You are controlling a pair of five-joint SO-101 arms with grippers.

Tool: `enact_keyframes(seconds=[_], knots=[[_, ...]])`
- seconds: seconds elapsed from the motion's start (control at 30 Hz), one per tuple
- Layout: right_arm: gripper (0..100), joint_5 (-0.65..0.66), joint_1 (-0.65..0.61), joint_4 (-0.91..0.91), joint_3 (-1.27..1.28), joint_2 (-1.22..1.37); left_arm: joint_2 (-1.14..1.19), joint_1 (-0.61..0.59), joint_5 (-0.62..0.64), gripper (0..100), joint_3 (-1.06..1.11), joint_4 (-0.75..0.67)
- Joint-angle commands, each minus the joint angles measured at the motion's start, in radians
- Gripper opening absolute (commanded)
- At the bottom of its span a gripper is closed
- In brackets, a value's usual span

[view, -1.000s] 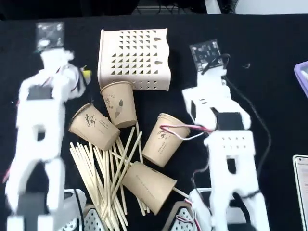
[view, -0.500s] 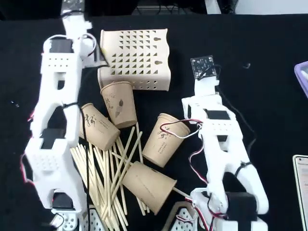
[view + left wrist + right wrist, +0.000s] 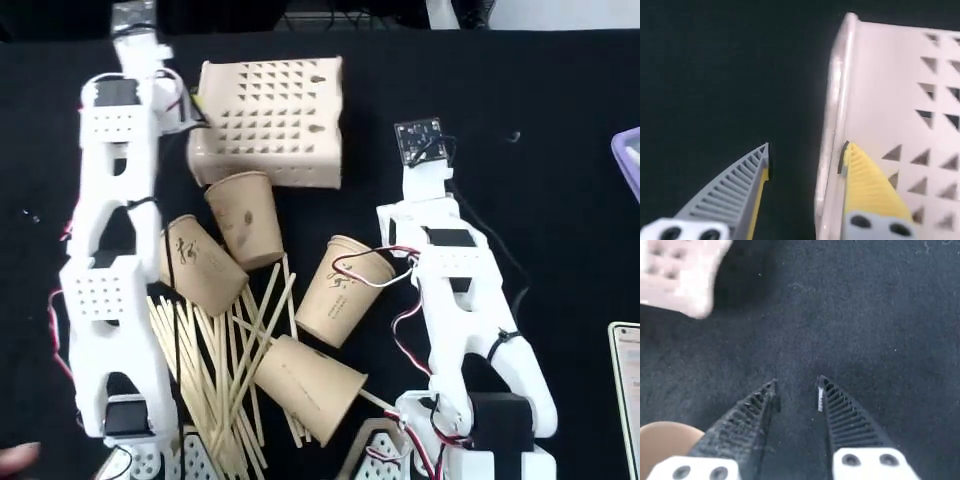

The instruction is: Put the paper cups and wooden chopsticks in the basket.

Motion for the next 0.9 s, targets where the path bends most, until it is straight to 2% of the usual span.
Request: enact_keyframes(seconds=[0.0, 0.3, 0.6, 0.73, 0.87], knots=[[13.4, -0.008, -0.009, -0.021, -0.027, -0.002, 0.014, -0.110, -0.005, 23, -0.019, 0.008], [13.4, -0.008, -0.009, -0.021, -0.025, -0.002, 0.008, -0.203, -0.052, 23, -0.028, 0.006], [13.4, -0.008, -0.009, -0.021, -0.024, -0.002, -0.224, -0.343, -0.043, 23, -0.028, 0.029], [13.4, -0.008, -0.009, -0.021, -0.024, -0.001, -0.368, -0.323, 0.003, 24, -0.027, 0.112], [13.4, -0.008, -0.009, -0.018, -0.022, -0.001, -0.471, -0.232, 0.041, 24, -0.027, 0.206]])
